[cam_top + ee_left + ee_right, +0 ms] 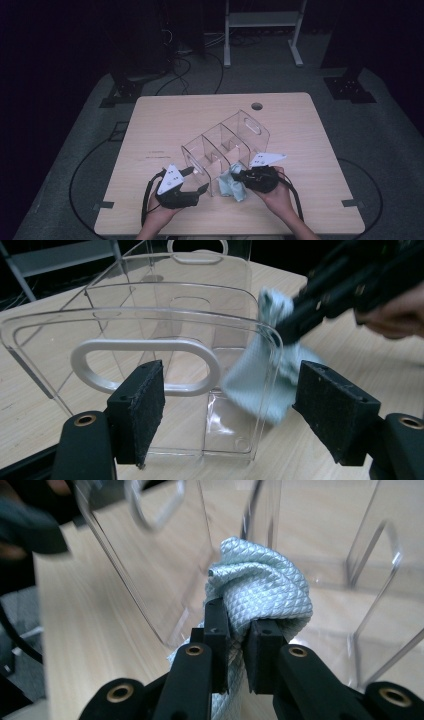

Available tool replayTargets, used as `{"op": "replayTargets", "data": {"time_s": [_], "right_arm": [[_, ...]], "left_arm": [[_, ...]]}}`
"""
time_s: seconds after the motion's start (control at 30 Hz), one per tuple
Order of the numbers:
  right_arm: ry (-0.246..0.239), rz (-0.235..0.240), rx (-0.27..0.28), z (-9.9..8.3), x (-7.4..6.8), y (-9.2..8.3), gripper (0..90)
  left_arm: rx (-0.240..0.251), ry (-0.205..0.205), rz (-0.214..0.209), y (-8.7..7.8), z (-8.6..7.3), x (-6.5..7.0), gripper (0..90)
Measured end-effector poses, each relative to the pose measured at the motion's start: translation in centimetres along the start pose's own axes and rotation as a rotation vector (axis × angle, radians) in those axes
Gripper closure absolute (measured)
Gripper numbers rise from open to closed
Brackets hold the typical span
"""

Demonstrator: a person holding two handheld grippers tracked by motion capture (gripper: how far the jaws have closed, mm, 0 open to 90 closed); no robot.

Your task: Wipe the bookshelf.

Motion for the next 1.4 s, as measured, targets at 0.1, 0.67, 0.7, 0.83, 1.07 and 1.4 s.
{"op": "replayTargets", "data": {"time_s": [0.1,0.67,0.7,0.83,1.07,1.4], "right_arm": [[0.038,0.012,-0.027,-1.2,0.7,1.0,81.3],[0.06,0.029,-0.034,-1.3,1.1,2.0,81.4],[0.053,0.027,-0.028,-1.2,1.1,1.7,81.4],[0.049,0.008,0.007,-0.8,1.3,-0.1,81.4],[0.069,-0.056,0.072,-0.6,2.4,-3.7,81.4],[0.065,-0.135,0.109,-0.4,3.1,-7.1,81.3]], "left_arm": [[-0.005,0.005,0.011,0.3,0.0,0.2,27.0],[-0.043,-0.019,0.089,2.1,0.3,-0.1,30.0],[-0.048,-0.02,0.095,2.2,0.3,-0.1,30.8],[-0.035,-0.016,0.077,2.5,0.3,0.0,41.2],[-0.02,0.0,0.074,2.4,0.2,-0.1,47.4],[-0.001,0.02,0.018,2.3,0.0,-0.1,47.5]]}}
Point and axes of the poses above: each handheld gripper's, and its own axes: y roughly forward along the jaws, z roughly out of its top, x roughly to its right, the point moved 1 cm from there along y, roughly forward along the jaws, and after that the axes turned 8 degrees about z, right-handed, at the moved point
